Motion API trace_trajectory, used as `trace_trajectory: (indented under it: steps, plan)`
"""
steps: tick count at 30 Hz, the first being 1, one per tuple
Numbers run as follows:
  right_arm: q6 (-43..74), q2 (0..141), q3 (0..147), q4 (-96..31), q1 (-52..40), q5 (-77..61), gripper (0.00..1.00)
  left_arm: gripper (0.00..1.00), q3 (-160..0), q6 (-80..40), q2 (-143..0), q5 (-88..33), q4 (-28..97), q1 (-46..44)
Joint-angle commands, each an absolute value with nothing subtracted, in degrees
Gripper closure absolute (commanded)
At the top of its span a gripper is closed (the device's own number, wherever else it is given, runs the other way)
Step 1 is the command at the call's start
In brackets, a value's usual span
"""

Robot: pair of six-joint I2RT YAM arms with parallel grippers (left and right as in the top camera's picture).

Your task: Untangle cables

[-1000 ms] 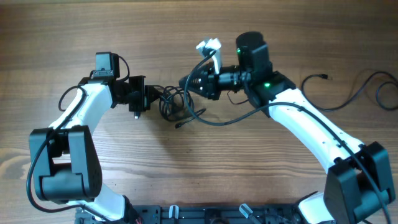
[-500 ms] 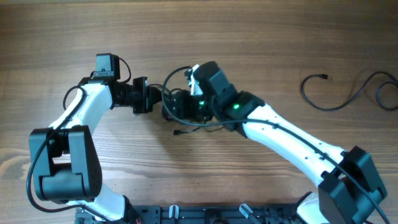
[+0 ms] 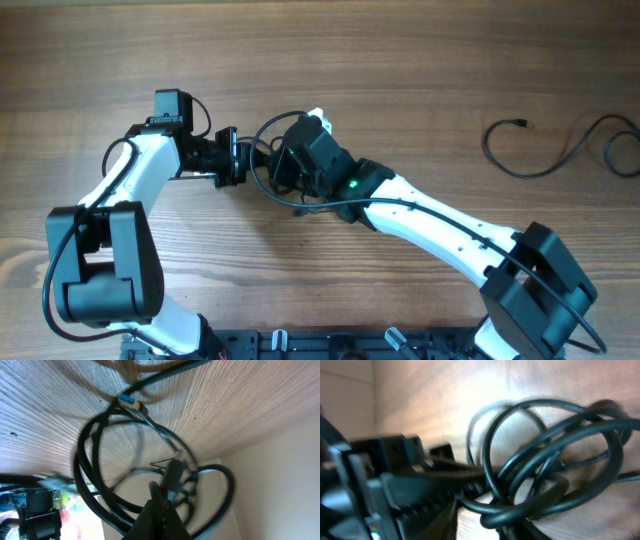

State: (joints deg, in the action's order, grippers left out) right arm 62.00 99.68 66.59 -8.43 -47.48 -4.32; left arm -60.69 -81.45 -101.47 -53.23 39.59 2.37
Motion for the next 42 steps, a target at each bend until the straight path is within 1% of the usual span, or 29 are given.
trace_trajectory:
  steps: [1,2,4,6,7,8,10,11,15,17,19,23,24,25,26,30,35,36,37,38,42]
  plan:
    - [55.20,100.53,66.72,-5.21,-46.70,1.45,0.76,0.96,-60.31,-81.65,-102.02,-55.44,40.14,2.35]
    - [53.89,100.66,66.72,-5.34,-46.70,1.43,0.76,0.96,-60.31,-81.62,-102.02,-55.83,40.14,2.35]
    - [49.28,101.84,66.72,-4.84,-46.70,1.23,0.81,0.96,-60.31,-81.47,-102.02,-56.14,40.14,2.35]
    - [46.41,102.45,66.72,-3.99,-46.70,1.26,0.82,0.96,-60.31,-81.47,-102.02,-56.14,40.12,2.35]
    - [42.54,102.67,66.72,-3.03,-46.70,1.26,0.82,0.96,-60.31,-81.47,-102.02,-56.12,40.12,2.35]
    - [37.54,102.67,66.72,-2.76,-46.70,1.26,0.81,0.96,-60.31,-81.49,-102.02,-56.12,40.10,2.35]
    - [30.79,102.67,66.72,-3.14,-46.70,1.26,0.78,0.96,-60.31,-81.49,-102.02,-56.12,39.64,2.35]
    - [27.88,102.67,66.72,-3.77,-46.70,1.26,0.78,0.96,-60.31,-81.49,-102.02,-56.12,39.46,2.35]
    - [19.22,102.67,66.72,-4.58,-46.70,1.02,0.77,0.96,-60.31,-81.49,-102.02,-56.14,39.46,2.35]
    - [14.52,102.67,66.72,-5.56,-46.70,1.02,0.72,0.96,-60.31,-81.52,-102.02,-56.16,39.24,2.35]
    - [11.77,102.67,66.72,-7.40,-46.70,1.06,0.70,0.96,-60.31,-81.52,-102.02,-56.18,38.33,2.37]
    - [12.56,102.69,66.72,-6.83,-46.68,1.08,0.71,0.96,-60.31,-81.43,-102.02,-58.04,38.13,2.37]
    - [15.81,102.76,66.72,-6.35,-46.68,1.10,0.74,0.96,-60.31,-81.41,-102.02,-58.54,38.13,2.37]
    - [20.78,102.80,66.72,-5.69,-46.68,1.10,0.74,0.96,-60.31,-81.38,-102.02,-58.70,38.13,2.35]
    - [22.65,102.83,66.72,-5.04,-46.65,1.41,0.74,0.96,-60.31,-81.38,-102.02,-58.72,38.15,2.35]
    - [24.58,102.89,66.72,-2.79,-46.63,6.44,0.74,0.96,-60.31,-81.25,-102.02,-58.96,38.17,2.35]
    - [24.36,105.95,66.72,2.61,-46.63,7.35,0.73,0.96,-60.31,-81.25,-102.02,-58.94,38.17,2.35]
    - [24.32,106.08,66.72,3.01,-46.61,8.16,0.78,0.96,-60.31,-81.25,-102.02,-58.94,38.17,2.35]
    - [24.14,105.73,66.72,3.11,-46.48,9.17,0.89,0.96,-60.31,-81.25,-102.02,-58.92,38.15,2.37]
    - [24.18,105.27,66.72,3.18,-46.39,9.02,0.96,0.96,-60.31,-81.25,-102.02,-58.87,38.15,2.37]
    - [24.91,100.57,66.72,2.20,-46.37,8.29,0.96,0.96,-60.31,-81.28,-102.02,-57.52,37.91,2.44]
